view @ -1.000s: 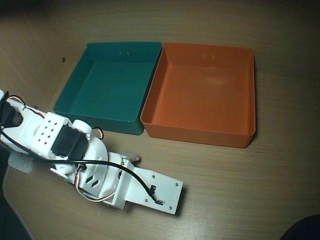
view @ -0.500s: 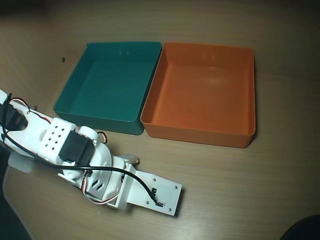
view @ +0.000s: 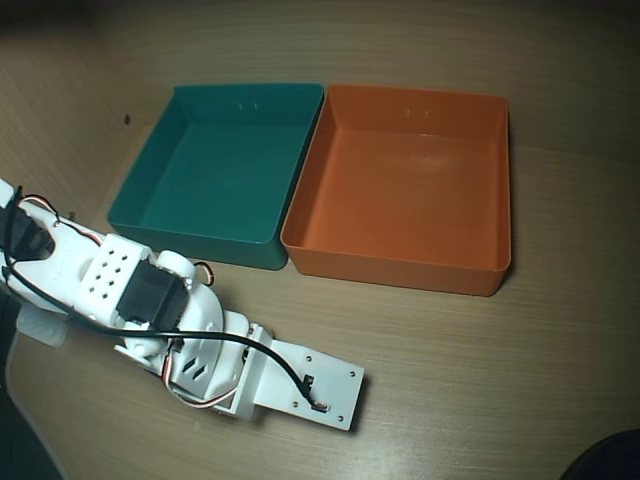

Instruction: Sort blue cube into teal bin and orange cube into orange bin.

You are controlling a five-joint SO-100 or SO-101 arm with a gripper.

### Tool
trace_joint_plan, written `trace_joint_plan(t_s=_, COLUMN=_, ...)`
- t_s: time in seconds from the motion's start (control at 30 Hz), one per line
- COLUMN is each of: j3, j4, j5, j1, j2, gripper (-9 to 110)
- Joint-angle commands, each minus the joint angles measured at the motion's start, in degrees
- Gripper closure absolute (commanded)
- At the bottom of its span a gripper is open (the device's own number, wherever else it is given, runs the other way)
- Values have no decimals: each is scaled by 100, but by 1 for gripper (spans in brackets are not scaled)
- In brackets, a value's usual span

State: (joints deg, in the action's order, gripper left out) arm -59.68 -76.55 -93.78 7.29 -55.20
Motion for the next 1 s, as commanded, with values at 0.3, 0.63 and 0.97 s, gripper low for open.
trace_joint_plan(t_s=0.3, j3=281, j4=-44, j5=35, j1=26, j2=-132, gripper=106)
trace_joint_plan(t_s=0.63, j3=782, j4=44, j5=-53, j1=114, j2=-1125, gripper=107)
trace_joint_plan(t_s=0.97, j3=932, j4=35, j5=-26, j1=-659, j2=-2900, gripper=107)
